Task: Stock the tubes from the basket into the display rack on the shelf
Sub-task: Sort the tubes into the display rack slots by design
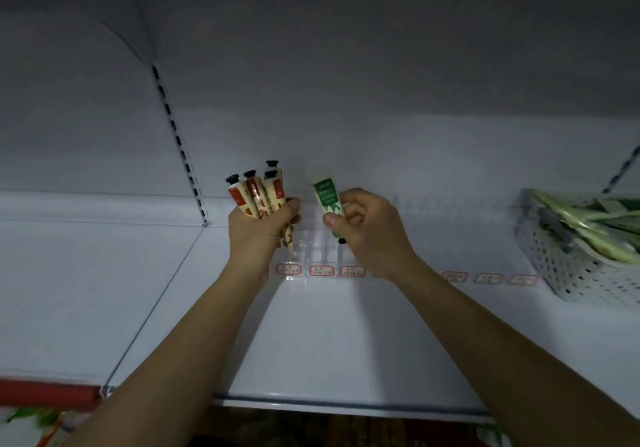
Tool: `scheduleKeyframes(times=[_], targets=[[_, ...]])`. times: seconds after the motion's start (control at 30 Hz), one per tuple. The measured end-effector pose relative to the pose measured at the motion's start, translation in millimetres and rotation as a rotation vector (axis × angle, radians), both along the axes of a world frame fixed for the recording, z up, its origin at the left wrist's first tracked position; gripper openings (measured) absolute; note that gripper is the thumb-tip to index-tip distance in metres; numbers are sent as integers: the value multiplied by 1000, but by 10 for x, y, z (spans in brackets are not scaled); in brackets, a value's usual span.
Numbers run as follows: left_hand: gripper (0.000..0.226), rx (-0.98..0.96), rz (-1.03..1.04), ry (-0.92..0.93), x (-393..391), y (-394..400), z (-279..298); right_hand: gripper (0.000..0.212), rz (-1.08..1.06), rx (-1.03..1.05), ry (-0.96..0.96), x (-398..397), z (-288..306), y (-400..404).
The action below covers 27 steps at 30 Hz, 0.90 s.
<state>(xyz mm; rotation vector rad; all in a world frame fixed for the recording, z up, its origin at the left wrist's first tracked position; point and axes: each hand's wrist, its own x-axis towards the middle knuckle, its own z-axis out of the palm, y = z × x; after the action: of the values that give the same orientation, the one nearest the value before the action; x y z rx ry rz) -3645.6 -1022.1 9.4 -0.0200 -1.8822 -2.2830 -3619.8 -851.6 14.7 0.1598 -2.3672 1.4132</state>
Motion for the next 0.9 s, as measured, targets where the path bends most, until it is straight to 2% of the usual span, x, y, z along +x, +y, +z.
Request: scheduleKeyframes(times=[0.1, 0.4, 0.53, 0.67, 0.9], targets=[[15, 65, 80, -17, -121, -17, -69, 19, -128, -19, 20, -55, -131, 117], [11, 50, 46, 90, -77, -15, -225, 29, -109, -197, 94, -36, -320, 203], [12, -86, 14, 101, -75, -46, -277, 35, -134, -113, 112, 4, -317, 141], [20, -63, 6, 144, -18, 28, -236, 25, -170, -121, 77, -59, -272, 136], [14, -175, 58, 208, 108, -38, -268, 18, -153, -94, 116, 10, -304, 181]])
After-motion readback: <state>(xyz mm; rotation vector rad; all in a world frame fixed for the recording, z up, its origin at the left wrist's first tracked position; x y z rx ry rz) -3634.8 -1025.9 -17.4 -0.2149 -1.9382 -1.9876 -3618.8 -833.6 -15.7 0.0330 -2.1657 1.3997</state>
